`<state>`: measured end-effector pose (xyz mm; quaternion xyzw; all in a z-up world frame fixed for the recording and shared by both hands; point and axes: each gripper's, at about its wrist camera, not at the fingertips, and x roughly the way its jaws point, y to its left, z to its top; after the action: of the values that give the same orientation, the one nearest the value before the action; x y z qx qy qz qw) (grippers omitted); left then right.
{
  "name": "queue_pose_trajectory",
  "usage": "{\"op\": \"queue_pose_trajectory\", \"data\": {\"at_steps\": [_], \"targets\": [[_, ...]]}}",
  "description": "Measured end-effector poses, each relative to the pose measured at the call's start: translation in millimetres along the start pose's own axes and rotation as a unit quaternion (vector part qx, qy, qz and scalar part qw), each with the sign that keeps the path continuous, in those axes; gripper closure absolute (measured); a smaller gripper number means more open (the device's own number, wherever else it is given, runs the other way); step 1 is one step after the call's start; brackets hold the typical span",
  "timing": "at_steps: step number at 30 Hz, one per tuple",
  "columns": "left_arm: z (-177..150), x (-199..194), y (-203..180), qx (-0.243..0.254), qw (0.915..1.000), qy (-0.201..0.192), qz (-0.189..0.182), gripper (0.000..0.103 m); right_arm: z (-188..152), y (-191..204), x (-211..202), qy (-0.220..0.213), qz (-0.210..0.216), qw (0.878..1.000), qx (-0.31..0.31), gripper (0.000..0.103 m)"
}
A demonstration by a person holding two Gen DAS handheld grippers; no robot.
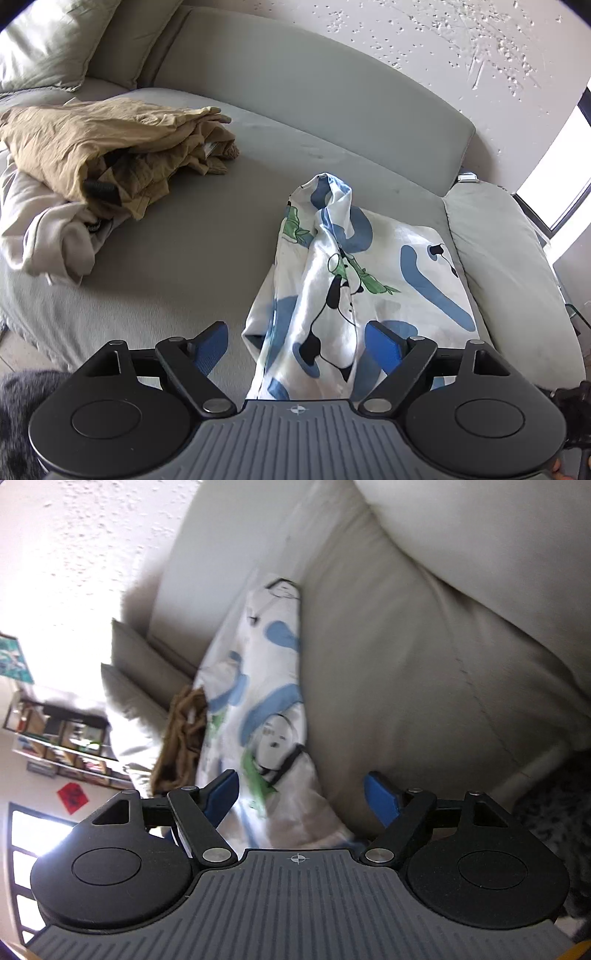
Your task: Fold clothes
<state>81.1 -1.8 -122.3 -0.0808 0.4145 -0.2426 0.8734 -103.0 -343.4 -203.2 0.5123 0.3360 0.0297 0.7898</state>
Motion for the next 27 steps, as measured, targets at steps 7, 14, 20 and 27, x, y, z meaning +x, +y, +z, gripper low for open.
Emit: {"op": "queue_pose_trajectory", "data": {"at_steps": [7,14,20,27], "targets": [[10,21,5,0.007,0.9992,0.017,-0.036,0.020,5,18,11,-0.039,0.000,0.999,-0.025,0.006],[27,56,14,-0.007,0.9931,0.079,-0.086,0.020,32,27,27,-0.015,-0.011,0.999,-0.051,0.012],[35,83,10,-0.018,0.9777,0.134,-0.161,0.018,62,13,50,0.018,0.012,1.000,0.012,0.015],[36,95,-13,0.006,0.9746,0.149,-0.167,0.034,70,25,78,0.004,0.006,1.000,-0.030,0.013]]}}
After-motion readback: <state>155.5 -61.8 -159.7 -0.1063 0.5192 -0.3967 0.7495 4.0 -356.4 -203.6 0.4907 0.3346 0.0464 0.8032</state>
